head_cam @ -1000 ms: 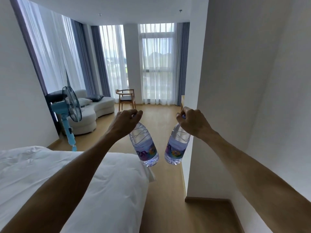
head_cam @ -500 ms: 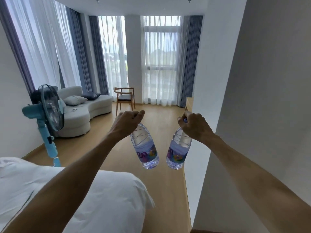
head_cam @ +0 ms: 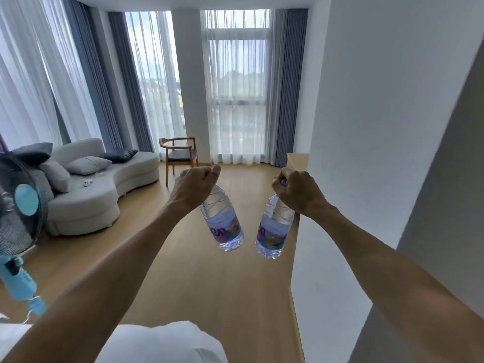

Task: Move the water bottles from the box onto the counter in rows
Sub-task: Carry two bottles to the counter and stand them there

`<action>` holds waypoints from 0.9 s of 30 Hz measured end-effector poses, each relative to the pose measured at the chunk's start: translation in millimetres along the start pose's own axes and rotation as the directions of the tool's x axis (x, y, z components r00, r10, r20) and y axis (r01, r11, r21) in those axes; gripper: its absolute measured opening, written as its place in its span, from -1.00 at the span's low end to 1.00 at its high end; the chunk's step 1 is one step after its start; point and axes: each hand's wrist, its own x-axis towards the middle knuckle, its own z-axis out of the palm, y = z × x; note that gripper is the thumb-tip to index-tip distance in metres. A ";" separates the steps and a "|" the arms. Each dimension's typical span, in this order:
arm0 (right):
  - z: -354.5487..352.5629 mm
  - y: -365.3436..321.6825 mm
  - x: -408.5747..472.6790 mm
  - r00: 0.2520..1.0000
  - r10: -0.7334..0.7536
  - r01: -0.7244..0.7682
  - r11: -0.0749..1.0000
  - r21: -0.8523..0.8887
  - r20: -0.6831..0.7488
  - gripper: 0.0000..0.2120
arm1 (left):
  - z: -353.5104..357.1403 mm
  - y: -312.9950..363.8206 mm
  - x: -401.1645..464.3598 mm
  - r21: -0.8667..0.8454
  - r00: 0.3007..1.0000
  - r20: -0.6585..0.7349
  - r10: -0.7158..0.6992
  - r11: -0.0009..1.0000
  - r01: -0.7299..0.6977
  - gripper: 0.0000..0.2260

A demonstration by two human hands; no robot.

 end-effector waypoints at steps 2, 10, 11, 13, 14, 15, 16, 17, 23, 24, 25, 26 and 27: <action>17.8 21.1 35.2 1.000 -0.009 0.009 1.000 -0.006 -0.003 -0.81 | 19.3 -15.6 33.5 0.002 1.000 -0.008 -0.010 1.000 0.010 -0.52; 74.2 92.2 177.9 0.997 -0.039 0.040 0.999 -0.020 0.060 -0.77 | 88.7 -70.1 158.5 0.085 0.998 -0.058 -0.030 0.996 0.035 -0.54; 80.4 98.1 193.7 0.997 -0.046 0.048 0.998 -0.028 0.067 -0.77 | 94.9 -77.5 172.7 0.089 0.997 -0.064 -0.041 0.995 0.046 -0.53; 93.1 108.9 222.8 0.994 -0.068 0.071 0.997 -0.031 0.082 -0.76 | 107.1 -92.3 198.7 0.091 0.995 -0.073 -0.062 0.993 0.069 -0.53; 99.5 114.2 236.9 0.994 -0.072 0.074 0.997 -0.029 0.085 -0.75 | 113.1 -99.5 211.4 0.094 0.995 -0.076 -0.071 0.993 0.078 -0.52; 106.0 120.3 251.2 0.994 -0.071 0.073 0.997 -0.024 0.084 -0.75 | 119.5 -107.0 224.3 0.094 0.994 -0.077 -0.079 0.992 0.086 -0.52; 113.2 127.0 265.3 0.994 -0.069 0.070 0.997 -0.018 0.082 -0.75 | 126.5 -115.4 237.0 0.091 0.993 -0.077 -0.085 0.992 0.092 -0.53; 120.6 133.9 279.0 0.995 -0.066 0.067 0.998 -0.012 0.081 -0.75 | 133.9 -124.1 249.7 0.086 0.993 -0.076 -0.091 0.991 0.098 -0.53; 179.0 175.7 364.6 0.994 -0.062 0.061 0.998 0.008 0.092 -0.76 | 182.6 -183.3 333.5 0.095 0.993 -0.073 -0.098 0.990 0.104 -0.54; 189.8 183.0 381.3 0.993 -0.064 0.064 0.998 0.007 0.097 -0.76 | 190.9 -194.3 350.0 0.090 0.993 -0.075 -0.096 0.991 0.102 -0.54; 200.3 190.2 398.7 0.992 -0.067 0.067 0.998 0.008 0.104 -0.76 | 199.0 -205.6 367.3 0.080 0.993 -0.074 -0.093 0.992 0.098 -0.53; 210.5 197.0 416.2 0.991 -0.071 0.070 0.997 0.010 0.115 -0.77 | 206.8 -216.8 385.4 0.068 0.994 -0.069 -0.087 0.993 0.092 -0.52; 220.4 203.9 434.0 0.989 -0.073 0.072 0.997 0.010 0.126 -0.78 | 214.3 -227.7 404.1 0.058 0.995 -0.061 -0.081 0.995 0.085 -0.52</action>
